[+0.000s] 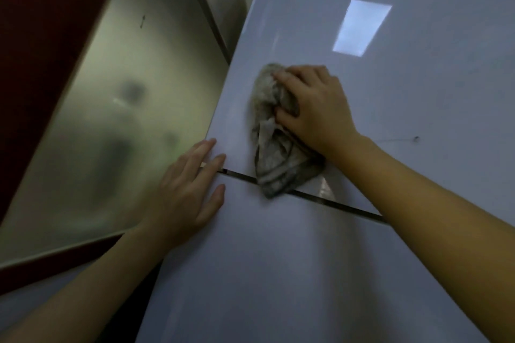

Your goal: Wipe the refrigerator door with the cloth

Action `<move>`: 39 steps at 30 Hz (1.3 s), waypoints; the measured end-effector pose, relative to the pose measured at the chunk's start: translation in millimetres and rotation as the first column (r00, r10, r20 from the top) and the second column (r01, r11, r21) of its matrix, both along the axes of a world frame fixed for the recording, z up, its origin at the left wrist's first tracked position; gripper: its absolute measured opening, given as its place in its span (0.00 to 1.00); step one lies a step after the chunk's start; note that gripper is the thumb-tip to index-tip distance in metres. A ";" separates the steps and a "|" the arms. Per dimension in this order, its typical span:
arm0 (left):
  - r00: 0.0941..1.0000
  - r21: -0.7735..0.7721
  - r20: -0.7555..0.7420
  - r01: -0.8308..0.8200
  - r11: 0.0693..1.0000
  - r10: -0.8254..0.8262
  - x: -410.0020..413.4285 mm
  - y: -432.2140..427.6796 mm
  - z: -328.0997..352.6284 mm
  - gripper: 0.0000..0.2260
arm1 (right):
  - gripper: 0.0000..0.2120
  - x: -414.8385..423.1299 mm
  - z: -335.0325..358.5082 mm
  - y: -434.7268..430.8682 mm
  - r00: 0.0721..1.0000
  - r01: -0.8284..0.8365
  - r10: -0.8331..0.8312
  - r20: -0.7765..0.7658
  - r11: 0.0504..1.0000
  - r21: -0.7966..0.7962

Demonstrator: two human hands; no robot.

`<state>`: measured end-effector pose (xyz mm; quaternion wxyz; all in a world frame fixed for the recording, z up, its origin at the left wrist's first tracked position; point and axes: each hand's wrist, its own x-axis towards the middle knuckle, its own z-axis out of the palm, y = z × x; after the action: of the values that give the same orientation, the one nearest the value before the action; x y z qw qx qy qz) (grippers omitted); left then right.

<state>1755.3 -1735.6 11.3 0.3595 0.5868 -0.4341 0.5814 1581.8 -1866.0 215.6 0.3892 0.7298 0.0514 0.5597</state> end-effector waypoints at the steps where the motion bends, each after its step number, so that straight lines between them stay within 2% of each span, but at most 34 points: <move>1: 1.000 -0.005 -0.005 0.003 1.000 -0.003 -0.3 2.9 5.0 0.24 | 0.29 -0.8 5.4 0.6 0.999 -0.004 0.001 0.048 0.998 0.064; 3: 1.000 -0.012 0.004 0.012 1.000 -0.012 -2.1 5.4 15.1 0.24 | 0.30 -2.1 2.4 1.7 0.999 0.001 -0.006 0.047 0.994 0.112; 7: 0.997 -0.012 0.049 0.053 0.999 -0.053 -14.8 -1.7 35.3 0.24 | 0.30 -21.7 -36.8 -9.1 0.986 0.021 -0.034 -0.165 0.996 -0.081; 9: 0.994 -0.030 0.085 0.068 0.997 -0.065 -23.6 -10.7 44.9 0.23 | 0.29 -39.7 -52.1 -22.1 0.977 0.031 -0.056 -0.203 0.991 -0.126; 12: 0.990 -0.032 0.116 0.081 0.996 -0.077 -37.7 -28.4 55.6 0.23 | 0.29 -71.4 -54.5 -40.5 0.995 0.024 -0.030 -0.093 0.998 -0.062; 17: 0.983 -0.011 0.158 0.096 0.995 -0.093 -64.7 -62.1 62.1 0.24 | 0.29 -128.1 -52.3 -72.2 0.988 0.020 -0.042 0.151 0.990 0.143; 19: 0.985 -0.036 0.156 0.082 0.996 -0.076 -72.6 -74.3 62.0 0.24 | 0.30 -142.0 -66.2 -78.0 0.986 0.020 -0.048 0.160 0.985 0.174; 24: 0.992 -0.099 0.099 0.084 0.992 -0.075 -83.6 -88.2 62.5 0.26 | 0.27 -166.5 -99.3 -93.9 0.994 0.098 -0.101 0.043 0.993 0.061; 30: 0.987 -0.102 0.107 0.130 0.986 -0.119 -82.6 -90.4 62.2 0.27 | 0.28 -207.7 -115.9 -119.5 0.947 -0.056 -0.045 0.317 0.952 0.301; 36: 0.985 -0.113 0.130 0.125 0.986 -0.110 -79.5 -90.2 63.2 0.26 | 0.27 -231.9 -148.5 -131.3 0.969 0.051 -0.102 0.225 0.974 0.223; 39: 0.987 -0.109 0.121 0.115 0.987 -0.101 -80.8 -89.9 64.2 0.27 | 0.26 -251.5 -134.3 -141.2 0.949 0.028 -0.105 0.297 0.967 0.253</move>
<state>1674.5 -1825.5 75.5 0.3983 0.5061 -0.4509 0.6180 1330.4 -2007.2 81.2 0.3180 0.6774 -0.1043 0.6551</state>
